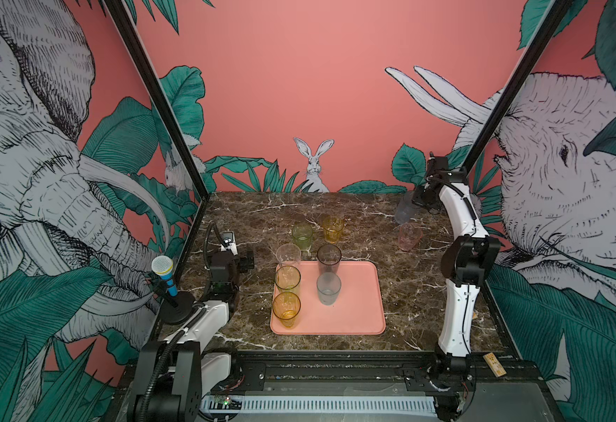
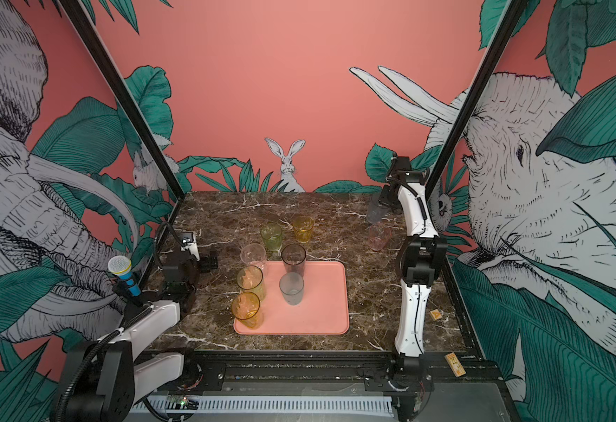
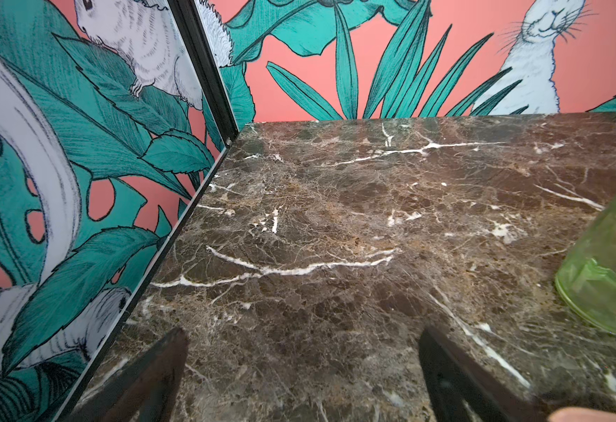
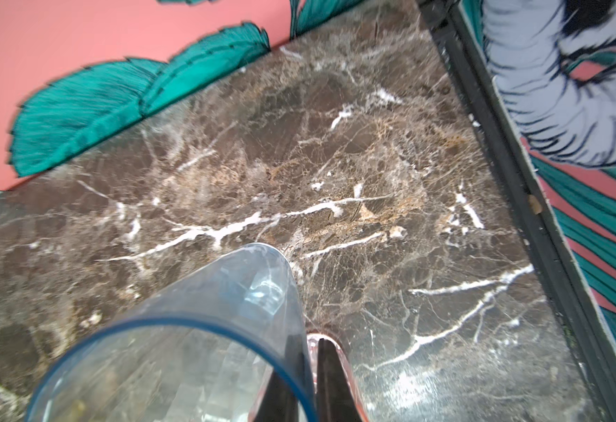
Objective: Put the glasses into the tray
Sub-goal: 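Lift the clear blue-rimmed glass with the right gripper and carry it toward the tray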
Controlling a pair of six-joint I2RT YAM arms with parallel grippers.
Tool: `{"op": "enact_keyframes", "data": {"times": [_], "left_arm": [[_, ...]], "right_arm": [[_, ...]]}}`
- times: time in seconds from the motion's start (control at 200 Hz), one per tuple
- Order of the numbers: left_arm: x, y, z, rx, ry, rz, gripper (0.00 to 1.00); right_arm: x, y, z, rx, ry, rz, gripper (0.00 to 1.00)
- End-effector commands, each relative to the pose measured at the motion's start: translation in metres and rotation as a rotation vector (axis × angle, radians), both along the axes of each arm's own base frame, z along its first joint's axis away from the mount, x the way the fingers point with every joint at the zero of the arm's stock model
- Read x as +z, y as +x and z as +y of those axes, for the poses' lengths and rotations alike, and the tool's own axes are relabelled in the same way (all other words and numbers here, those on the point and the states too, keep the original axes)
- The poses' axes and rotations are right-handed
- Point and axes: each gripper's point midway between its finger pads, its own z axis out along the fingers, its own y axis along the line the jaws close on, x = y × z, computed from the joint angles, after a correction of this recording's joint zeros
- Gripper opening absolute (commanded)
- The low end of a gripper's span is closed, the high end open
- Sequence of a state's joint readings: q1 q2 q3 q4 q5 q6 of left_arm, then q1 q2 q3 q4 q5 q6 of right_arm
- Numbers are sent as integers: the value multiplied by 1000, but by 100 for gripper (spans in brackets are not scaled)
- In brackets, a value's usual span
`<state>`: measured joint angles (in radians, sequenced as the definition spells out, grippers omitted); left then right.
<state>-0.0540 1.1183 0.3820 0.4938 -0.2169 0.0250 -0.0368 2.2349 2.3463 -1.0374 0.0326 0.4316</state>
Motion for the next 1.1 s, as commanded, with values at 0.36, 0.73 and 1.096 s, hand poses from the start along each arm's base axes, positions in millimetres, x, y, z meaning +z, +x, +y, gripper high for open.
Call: {"op": "enact_keyframes", "data": {"times": [0.36,0.73,1.096], "left_arm": [[29,-4,1,24,-48,-15,100],[40,-11,3,55,-103,30,100],[61,-20,-6,36,-203,56,99]], "right_arm": [[108,-80,52,133,-33,-115,0],[119,-161,94,262,-66,-80,0],[92,-234,130,401,-88,-3,0]]}}
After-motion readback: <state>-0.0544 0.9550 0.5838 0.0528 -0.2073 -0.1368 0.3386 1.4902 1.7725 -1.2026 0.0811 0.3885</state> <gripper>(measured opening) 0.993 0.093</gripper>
